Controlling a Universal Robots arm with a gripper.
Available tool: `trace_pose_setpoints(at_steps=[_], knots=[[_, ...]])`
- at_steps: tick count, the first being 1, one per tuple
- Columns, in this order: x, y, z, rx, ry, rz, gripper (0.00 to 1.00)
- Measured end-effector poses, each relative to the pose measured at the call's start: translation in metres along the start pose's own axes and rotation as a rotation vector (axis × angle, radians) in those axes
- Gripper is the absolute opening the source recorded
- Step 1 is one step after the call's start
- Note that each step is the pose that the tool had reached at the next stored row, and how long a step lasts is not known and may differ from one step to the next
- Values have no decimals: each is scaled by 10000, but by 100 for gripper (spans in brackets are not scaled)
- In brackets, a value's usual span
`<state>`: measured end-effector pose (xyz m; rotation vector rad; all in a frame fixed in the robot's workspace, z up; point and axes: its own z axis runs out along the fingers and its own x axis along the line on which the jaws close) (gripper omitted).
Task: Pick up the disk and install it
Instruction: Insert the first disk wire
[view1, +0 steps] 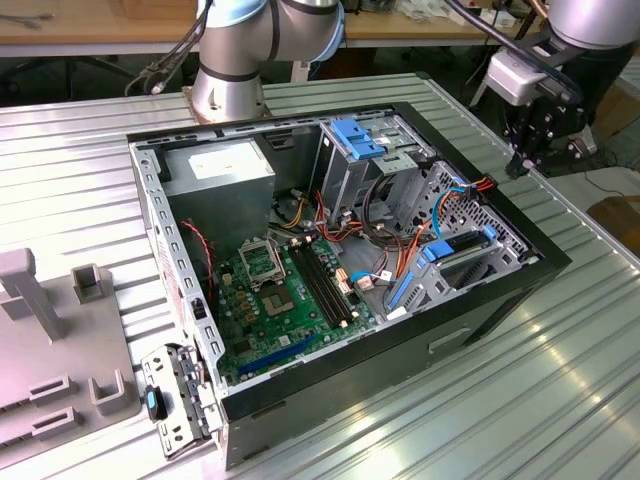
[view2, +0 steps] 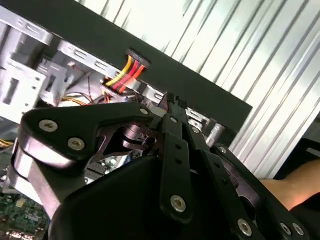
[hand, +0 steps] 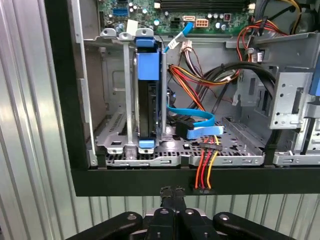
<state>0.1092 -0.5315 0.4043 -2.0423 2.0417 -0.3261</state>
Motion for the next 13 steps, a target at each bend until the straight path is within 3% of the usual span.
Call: trace_pose_setpoints(at_steps=[3, 6, 7, 8, 10, 13], knots=[[-177, -4, 11, 1, -2, -4, 11], [-262, -2, 19, -2, -57, -167, 11], [-269, 1, 24, -5, -195, -580, 11], [-270, 3, 28, -8, -283, -839, 11], [-272, 4, 35, -10, -382, -1133, 11], [-273, 9, 49, -15, -607, -1775, 11]])
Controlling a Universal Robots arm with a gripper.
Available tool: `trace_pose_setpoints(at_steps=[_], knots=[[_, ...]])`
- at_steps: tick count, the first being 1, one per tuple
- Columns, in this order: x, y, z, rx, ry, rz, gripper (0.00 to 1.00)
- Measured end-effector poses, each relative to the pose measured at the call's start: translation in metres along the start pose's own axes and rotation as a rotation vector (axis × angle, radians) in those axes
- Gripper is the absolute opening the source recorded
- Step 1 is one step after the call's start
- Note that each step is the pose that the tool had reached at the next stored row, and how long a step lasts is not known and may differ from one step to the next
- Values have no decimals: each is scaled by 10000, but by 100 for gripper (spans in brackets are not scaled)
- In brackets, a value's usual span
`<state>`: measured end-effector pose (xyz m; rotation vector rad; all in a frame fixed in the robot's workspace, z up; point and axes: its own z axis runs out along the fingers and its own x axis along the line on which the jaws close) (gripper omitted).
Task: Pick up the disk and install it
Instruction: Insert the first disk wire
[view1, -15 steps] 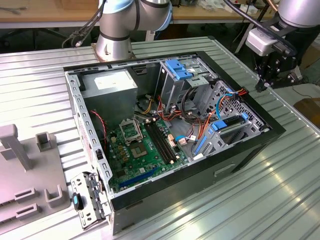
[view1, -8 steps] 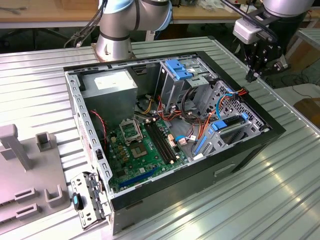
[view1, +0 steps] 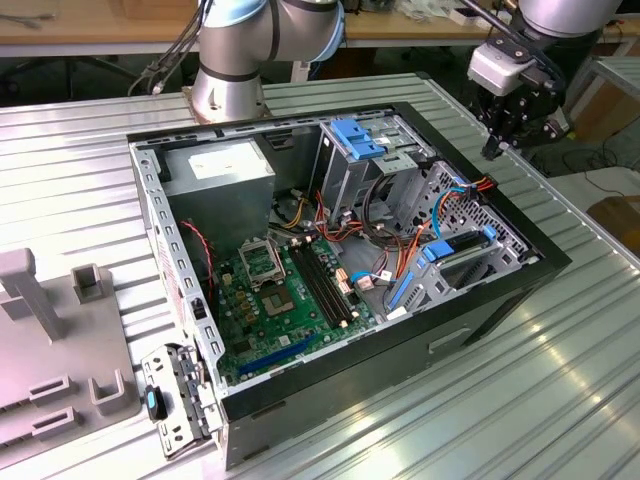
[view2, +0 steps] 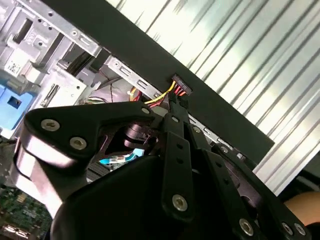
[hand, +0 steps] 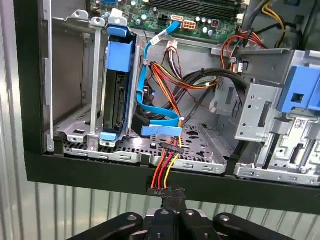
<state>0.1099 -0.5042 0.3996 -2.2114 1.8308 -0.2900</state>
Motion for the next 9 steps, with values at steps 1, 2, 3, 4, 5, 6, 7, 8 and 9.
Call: trace_pose_setpoints(at_steps=[1, 2, 3, 4, 5, 6, 7, 8, 9], knots=[[-1, 0, 2, -3, -90, -269, 11], [-1, 2, 5, -6, -204, -604, 11], [-1, 3, 10, -9, -294, -872, 11], [-1, 6, 19, -14, -471, -1393, 11], [0, 3, 23, -16, -559, -1659, 11], [3, -15, 31, -15, -569, -1683, 11], [10, -43, 41, -19, -569, -1682, 11], [18, -85, 55, -24, -569, -1682, 11], [30, -143, 76, -39, -578, -1692, 11]])
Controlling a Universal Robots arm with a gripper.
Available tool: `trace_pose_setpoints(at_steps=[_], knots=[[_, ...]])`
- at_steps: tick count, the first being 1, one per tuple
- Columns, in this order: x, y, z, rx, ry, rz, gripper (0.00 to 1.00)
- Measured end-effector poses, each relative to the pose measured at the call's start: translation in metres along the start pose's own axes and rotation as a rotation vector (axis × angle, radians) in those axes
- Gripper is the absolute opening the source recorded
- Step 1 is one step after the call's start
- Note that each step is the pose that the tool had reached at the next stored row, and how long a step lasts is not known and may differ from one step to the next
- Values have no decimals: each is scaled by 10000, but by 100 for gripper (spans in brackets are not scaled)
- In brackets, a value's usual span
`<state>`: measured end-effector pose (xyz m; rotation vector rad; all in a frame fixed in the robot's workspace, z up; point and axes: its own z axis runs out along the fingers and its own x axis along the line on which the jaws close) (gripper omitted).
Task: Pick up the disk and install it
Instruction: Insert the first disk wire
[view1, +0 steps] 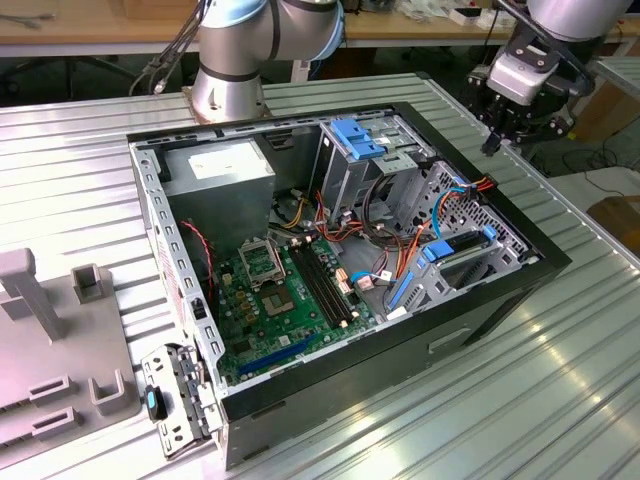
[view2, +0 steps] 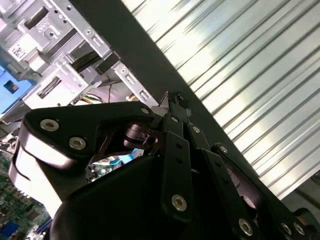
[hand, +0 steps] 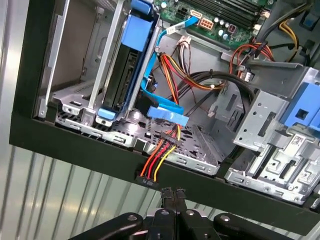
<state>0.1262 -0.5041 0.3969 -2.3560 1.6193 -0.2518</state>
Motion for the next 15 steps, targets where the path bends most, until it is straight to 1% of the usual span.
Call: trace_pose_setpoints(at_steps=[1, 4, 6, 9, 10, 11, 13, 14, 15], knots=[[7, -17, 8, -9, -39, -112, 11], [17, -38, 23, -15, -164, -482, 11], [20, -41, 37, -20, -350, -1041, 11], [21, -44, 39, -36, -459, -1444, 11], [20, -44, 40, -58, -456, -1575, 11], [21, -44, 39, -174, -266, -1749, 11], [21, -44, 40, -358, 57, -1912, 11], [21, -45, 40, -496, 310, -2019, 11], [21, -45, 40, -654, 588, -2192, 11]])
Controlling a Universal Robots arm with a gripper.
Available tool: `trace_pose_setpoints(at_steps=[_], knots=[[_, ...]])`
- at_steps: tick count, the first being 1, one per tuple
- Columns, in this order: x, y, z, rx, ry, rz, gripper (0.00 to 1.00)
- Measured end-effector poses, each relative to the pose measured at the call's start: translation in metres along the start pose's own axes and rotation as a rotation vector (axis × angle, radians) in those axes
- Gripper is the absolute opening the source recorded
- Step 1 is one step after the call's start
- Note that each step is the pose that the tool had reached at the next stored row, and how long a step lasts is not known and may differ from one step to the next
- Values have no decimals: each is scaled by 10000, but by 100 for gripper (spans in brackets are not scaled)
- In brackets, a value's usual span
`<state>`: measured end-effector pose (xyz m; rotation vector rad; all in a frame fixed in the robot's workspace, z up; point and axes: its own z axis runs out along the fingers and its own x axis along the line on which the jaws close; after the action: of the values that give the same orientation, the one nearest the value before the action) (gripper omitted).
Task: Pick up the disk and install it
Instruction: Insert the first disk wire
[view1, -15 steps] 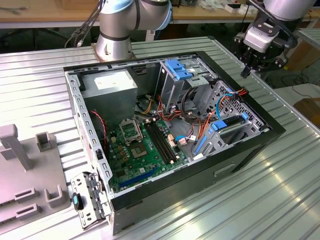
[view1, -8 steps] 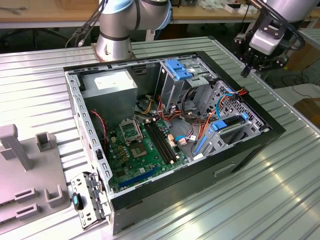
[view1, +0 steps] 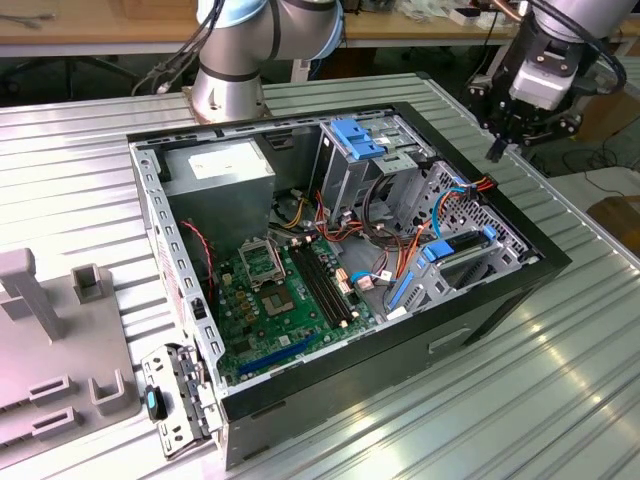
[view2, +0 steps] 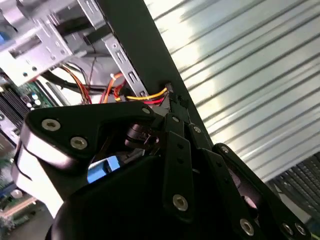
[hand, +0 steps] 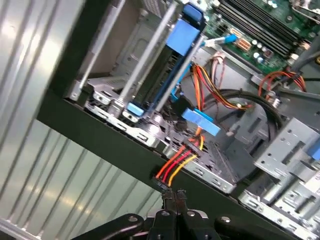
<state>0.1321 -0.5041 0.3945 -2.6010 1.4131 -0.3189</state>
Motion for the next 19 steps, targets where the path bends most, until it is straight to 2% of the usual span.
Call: trace_pose_setpoints(at_steps=[1, 2, 3, 6, 12, 13, 15, 16, 19], knots=[[0, 1, 1, -109, 136, -305, 11], [0, 2, 3, -121, 137, -471, 11], [0, 3, 6, -114, 97, -680, 11], [-2, 5, 17, 6, -144, -1675, 11], [-3, 7, 22, 155, -431, -2851, 11], [-3, 7, 23, 187, -493, -3103, 18], [-3, 7, 24, 218, -552, -3346, 19], [-1, 4, 26, 232, -579, -3456, 25], [2, 1, 32, 274, -661, -3795, 25]])
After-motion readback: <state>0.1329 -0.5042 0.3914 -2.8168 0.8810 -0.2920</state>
